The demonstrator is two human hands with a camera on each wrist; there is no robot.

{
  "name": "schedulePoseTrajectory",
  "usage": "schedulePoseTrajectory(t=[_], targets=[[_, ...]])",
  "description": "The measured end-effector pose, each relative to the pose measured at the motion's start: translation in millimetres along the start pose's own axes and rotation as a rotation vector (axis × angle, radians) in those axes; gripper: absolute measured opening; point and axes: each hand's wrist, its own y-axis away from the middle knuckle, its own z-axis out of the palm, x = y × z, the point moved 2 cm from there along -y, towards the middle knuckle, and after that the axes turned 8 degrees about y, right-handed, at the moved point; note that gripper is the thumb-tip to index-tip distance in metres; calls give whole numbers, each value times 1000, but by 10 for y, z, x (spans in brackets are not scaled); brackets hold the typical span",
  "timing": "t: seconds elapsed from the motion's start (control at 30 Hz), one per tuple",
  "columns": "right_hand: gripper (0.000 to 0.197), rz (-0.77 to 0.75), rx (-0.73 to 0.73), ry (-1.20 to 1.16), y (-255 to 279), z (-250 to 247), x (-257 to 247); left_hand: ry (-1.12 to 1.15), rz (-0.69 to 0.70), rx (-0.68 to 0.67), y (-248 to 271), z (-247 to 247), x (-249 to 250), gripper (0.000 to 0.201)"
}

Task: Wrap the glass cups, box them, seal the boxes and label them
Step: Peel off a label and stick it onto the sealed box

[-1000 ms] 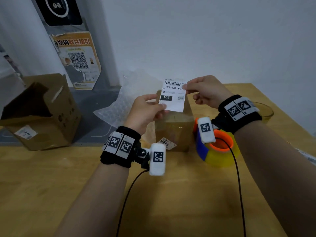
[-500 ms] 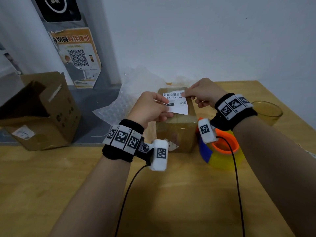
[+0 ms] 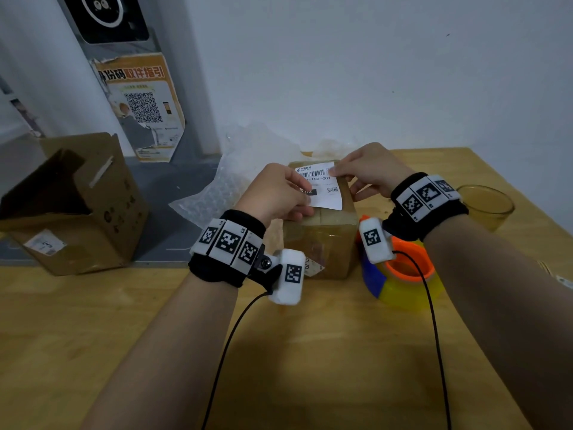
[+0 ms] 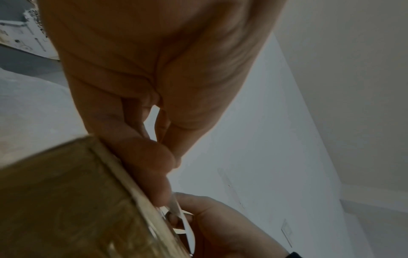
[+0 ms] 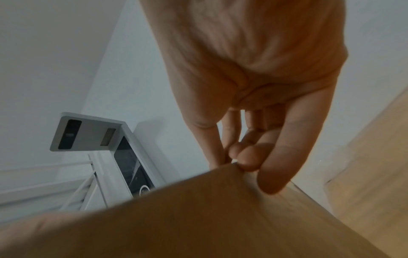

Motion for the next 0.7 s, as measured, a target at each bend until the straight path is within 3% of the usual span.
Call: schedulePoseTrajectory(t=[0.33,0.7], targets=[[18,-12,44,-61,-3,11,60,-17,35,-9,-8,11,-25,13],[27,-41,101,77,64,15,71,-283,127,-36,-54,-4,-62,9]])
